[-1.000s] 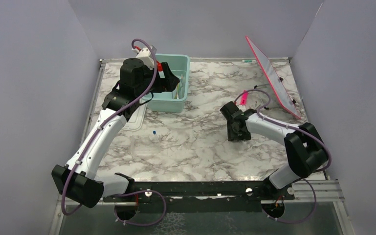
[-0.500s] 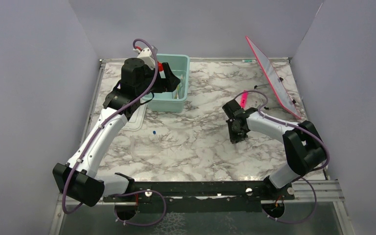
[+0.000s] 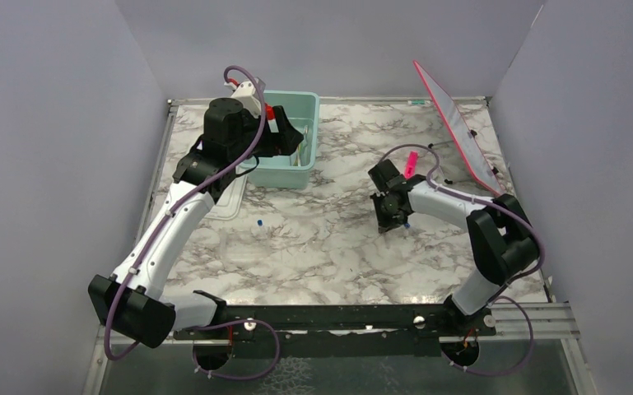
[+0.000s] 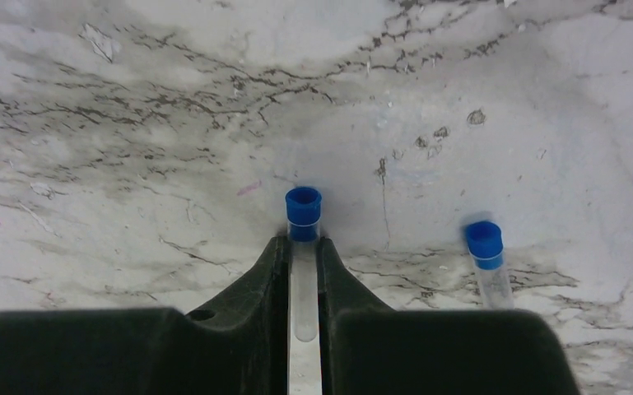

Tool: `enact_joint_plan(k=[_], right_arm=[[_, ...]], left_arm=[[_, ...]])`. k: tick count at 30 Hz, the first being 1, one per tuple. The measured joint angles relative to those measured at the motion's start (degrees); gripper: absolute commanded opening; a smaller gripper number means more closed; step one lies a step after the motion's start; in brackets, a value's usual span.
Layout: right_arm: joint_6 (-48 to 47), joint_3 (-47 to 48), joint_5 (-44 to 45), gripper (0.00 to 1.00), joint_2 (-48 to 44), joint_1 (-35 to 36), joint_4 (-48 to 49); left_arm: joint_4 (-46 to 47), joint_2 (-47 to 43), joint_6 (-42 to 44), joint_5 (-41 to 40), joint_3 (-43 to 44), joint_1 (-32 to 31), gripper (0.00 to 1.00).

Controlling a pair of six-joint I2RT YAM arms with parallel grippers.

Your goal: Organize the chemistry lab equipment

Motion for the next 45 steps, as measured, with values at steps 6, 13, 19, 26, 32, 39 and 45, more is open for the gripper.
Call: enact_joint_plan(k=[6,13,19,26,32,39,45], right_arm=[[-1.0,0.0,0.4,0.09,-3.5,2.2,5.3],[-0.9,-0.1,-2.3,0.08,-19.1,4.7,21.4],[-2.1,-0.1,-0.9,0.08,-21.8,11.1,29.8],[1.2,0.2,-0.9,0.08,-23.8,13.5,35.3],[8.0,3.0,-1.5,0.09,-24.0,13.3,39.3],[14.4,5.2,-6.5,0.1,-24.0,13.3,42.0],[17.0,6.2,-10.9,0.1,-23.2,13.3,42.4]], left_arm=[[-0.4,-0.1,-0.3,0.1,0.0,0.0,0.82],[-0.4,-0.1,-1.1,1.1,-0.2,0.0,0.82],[-0.9,-0.2,-2.0,1.3,0.0,0.0,0.81],[2.6,-3.1,-2.4,10.8,-3.6,0.1,0.65],[12.7,-7.4,-3.3,20.4,-15.1,0.0,0.65],[22.6,-9.2,-5.8,24.0,-22.4,-0.9,0.61],[30.7,-9.2,-7.8,26.6,-23.5,-1.7,0.52]])
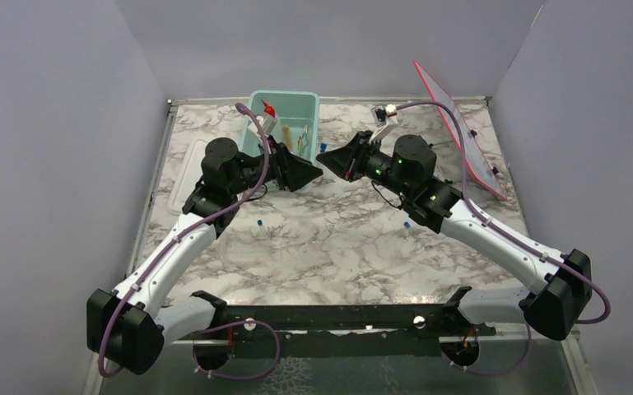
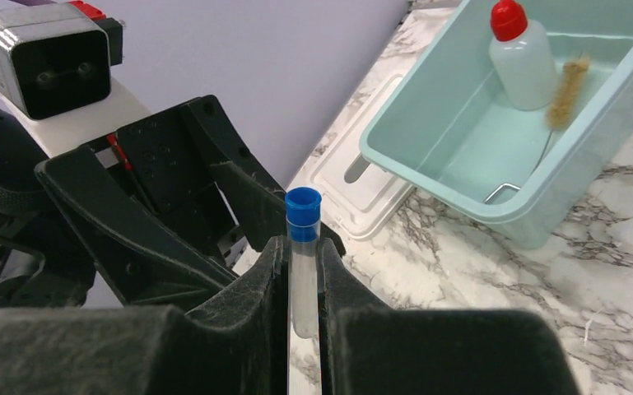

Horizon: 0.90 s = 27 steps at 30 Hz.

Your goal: Organize the chemistry lab equipment

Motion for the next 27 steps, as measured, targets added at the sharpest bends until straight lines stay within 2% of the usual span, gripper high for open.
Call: enact_joint_plan(k=[4,8,12,17,20,22,27], right_arm=[[0.9,0.3,-1.9,0.11,0.3,0.0,0.0],[1.4,0.5,-2.8,0.14,0.3,0.0,-0.4],[1.3,1.0,-3.5,0.27,0.3,-0.2,-1.3],[0.9,3.2,-4.4,0.34,0.4,-0.2,-4.9],[0.1,6.5,-4.5,0.34,1.1,-0.2,-9.1],[-0.5,9.2,-4.5,0.31,2.3,-0.2,-11.6],[-2.3,13.0,-5.2,0.15,4.3,-0.3,-16.2]], left_arm=[[3.1,0.7,-1.0,2.2,-1.3,-0.7,0.35],[4.1,1.1,-0.7,3.5,-1.6,-1.0,0.13],[4.6,1.0,1.1,4.8,-1.6,-1.2,0.0],[3.8,1.0,7.4,6.7,-1.3,-1.2,0.0],[2.5,0.9,11.3,7.1,-0.8,-1.2,0.0],[1.7,0.7,14.3,7.2,-0.4,-1.2,0.0],[-0.7,-0.4,20.2,7.2,-0.4,-1.0,0.0]])
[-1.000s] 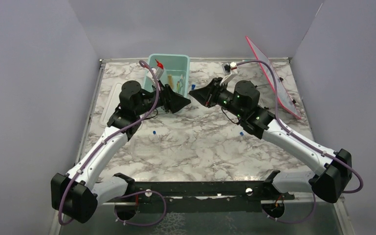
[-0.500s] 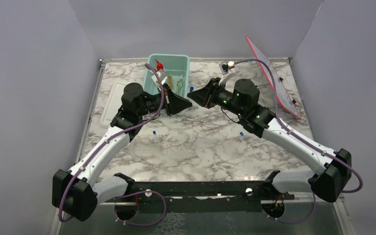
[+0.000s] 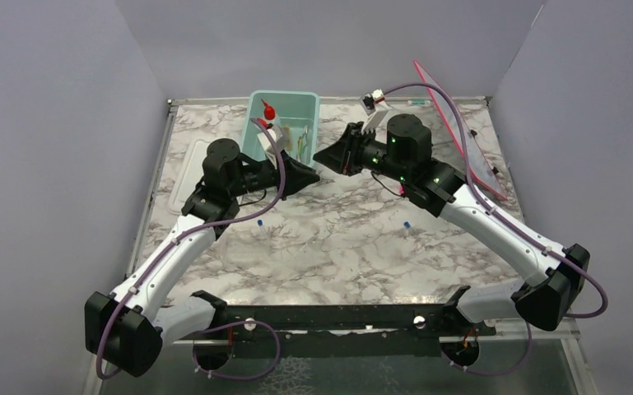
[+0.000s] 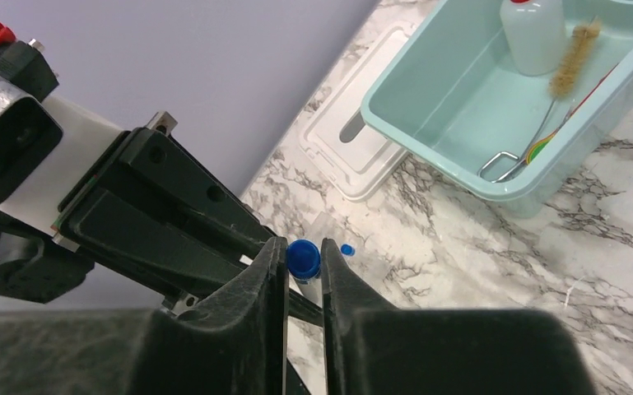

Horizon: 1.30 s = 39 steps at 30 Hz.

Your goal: Organize the chemistry lab equipment

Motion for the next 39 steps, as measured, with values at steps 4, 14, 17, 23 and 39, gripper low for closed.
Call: enact_joint_plan(k=[4,14,17,23,39], right_arm=[[-2.0,0.2,-1.1,0.1,0.0,0.0,-1.4],[-11.2,0.0,1.9,0.09,0.6,0.0,-1.9],[-14.8,-2.5,5.1,0.09,0.8,0.9,0.4],[-20.1,-9.3,13.5,0.09,3.5,8.5,5.9],[-25.9,-9.3,31.4,0.09,24.5,29.6,20.6]], left_arm=[[-2.1,-0.5,2.1,-0.5,0.0,0.0,0.31],[-10.3,-3.5,2.4,-16.3,0.5,-0.4,0.79],[-11.1,-9.6,1.6,-25.4,-1.3,-0.2,0.83],[-18.0,-15.8,0.2,-45.1,4.0,-0.2,0.83],[-31.5,-10.2,-5.8,-64.1,23.4,-0.2,0.83]])
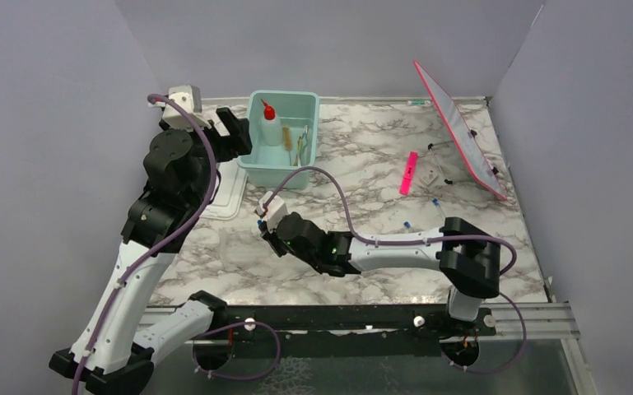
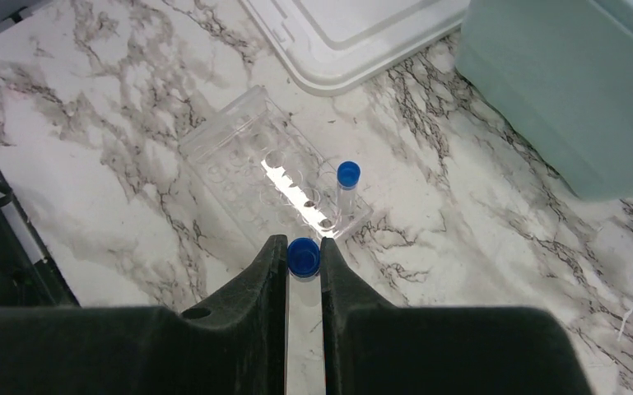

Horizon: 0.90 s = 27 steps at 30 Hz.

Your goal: Organize the chemistry lab equipment

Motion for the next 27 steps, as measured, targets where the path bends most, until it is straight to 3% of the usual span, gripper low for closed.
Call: enact_joint_plan(k=[14,27], right_arm=[[-3.6,1.8,11.3,0.08,8.5,3.1,15.4],[-4.8,3.3,15.8,0.08,14.2,3.1,20.0]], left_arm=[[-4.8,0.1,0.3,-4.8,0.3,-1.0,0.84],[-5.8,0.3,1.8,-9.4,1.7,-2.4,0.84]])
